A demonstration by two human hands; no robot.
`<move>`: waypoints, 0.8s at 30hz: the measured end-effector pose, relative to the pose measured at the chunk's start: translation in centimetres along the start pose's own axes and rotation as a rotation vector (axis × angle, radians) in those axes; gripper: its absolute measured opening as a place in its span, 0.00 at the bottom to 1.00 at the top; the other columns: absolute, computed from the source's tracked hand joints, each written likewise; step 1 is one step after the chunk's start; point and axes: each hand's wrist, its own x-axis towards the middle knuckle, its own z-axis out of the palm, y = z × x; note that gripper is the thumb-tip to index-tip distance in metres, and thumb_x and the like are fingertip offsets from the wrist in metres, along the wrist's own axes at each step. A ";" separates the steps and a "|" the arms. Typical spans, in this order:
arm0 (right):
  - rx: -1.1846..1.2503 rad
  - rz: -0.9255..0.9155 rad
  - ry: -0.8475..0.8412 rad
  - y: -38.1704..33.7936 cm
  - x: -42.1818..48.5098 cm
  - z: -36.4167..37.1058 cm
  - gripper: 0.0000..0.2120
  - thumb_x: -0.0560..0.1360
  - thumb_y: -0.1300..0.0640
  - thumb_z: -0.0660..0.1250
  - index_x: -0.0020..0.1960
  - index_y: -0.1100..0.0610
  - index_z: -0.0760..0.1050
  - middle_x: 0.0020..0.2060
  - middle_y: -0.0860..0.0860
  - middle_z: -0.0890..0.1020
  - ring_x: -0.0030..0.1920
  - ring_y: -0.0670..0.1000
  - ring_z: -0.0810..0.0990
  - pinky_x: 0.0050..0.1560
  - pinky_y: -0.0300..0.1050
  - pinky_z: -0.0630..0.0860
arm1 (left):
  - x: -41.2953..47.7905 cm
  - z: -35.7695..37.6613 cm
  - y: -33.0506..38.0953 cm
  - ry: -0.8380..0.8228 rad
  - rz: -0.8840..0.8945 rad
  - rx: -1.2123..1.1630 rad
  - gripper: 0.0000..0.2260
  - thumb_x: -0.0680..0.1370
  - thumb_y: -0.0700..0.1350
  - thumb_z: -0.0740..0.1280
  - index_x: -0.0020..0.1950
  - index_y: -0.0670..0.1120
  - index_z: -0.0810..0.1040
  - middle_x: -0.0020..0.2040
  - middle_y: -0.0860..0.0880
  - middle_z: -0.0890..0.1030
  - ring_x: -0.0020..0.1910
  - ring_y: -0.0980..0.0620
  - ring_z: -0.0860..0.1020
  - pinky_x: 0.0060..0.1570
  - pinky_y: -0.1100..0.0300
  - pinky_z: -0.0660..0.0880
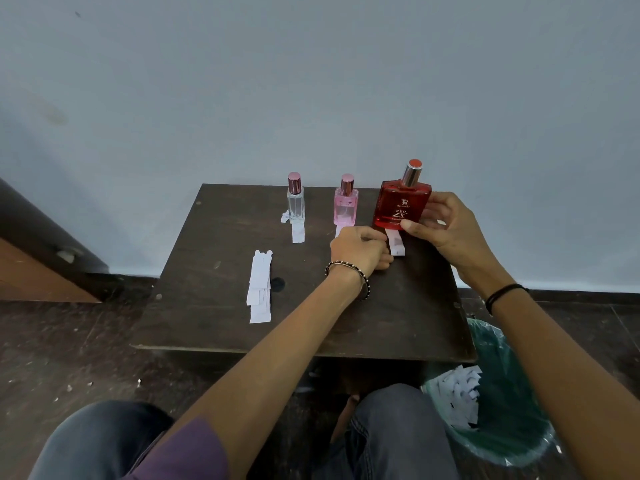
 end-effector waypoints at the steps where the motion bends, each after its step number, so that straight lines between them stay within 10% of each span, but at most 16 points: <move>1: -0.028 0.009 0.029 0.0 -0.5 0.0 0.31 0.69 0.56 0.81 0.68 0.56 0.72 0.63 0.51 0.82 0.63 0.50 0.81 0.65 0.48 0.77 | -0.4 -0.2 -0.1 0.001 -0.002 0.005 0.09 0.78 0.32 0.66 0.45 0.43 0.82 0.37 0.43 0.84 0.34 0.50 0.84 0.36 0.62 0.83; 11: -0.093 0.116 0.268 -0.5 -5.8 1.5 0.21 0.72 0.59 0.79 0.61 0.53 0.74 0.51 0.46 0.83 0.50 0.44 0.83 0.55 0.42 0.80 | -4.0 -3.7 -1.1 0.038 0.060 0.066 0.11 0.78 0.34 0.65 0.39 0.45 0.81 0.36 0.45 0.83 0.29 0.54 0.82 0.32 0.64 0.82; 24: -0.321 -0.095 -0.009 -3.0 -6.9 9.5 0.13 0.75 0.63 0.75 0.57 0.55 0.77 0.47 0.46 0.84 0.48 0.41 0.82 0.45 0.24 0.75 | -4.3 -13.4 -1.3 0.456 0.281 0.589 0.09 0.78 0.48 0.64 0.47 0.53 0.84 0.42 0.56 0.82 0.45 0.51 0.79 0.41 0.59 0.73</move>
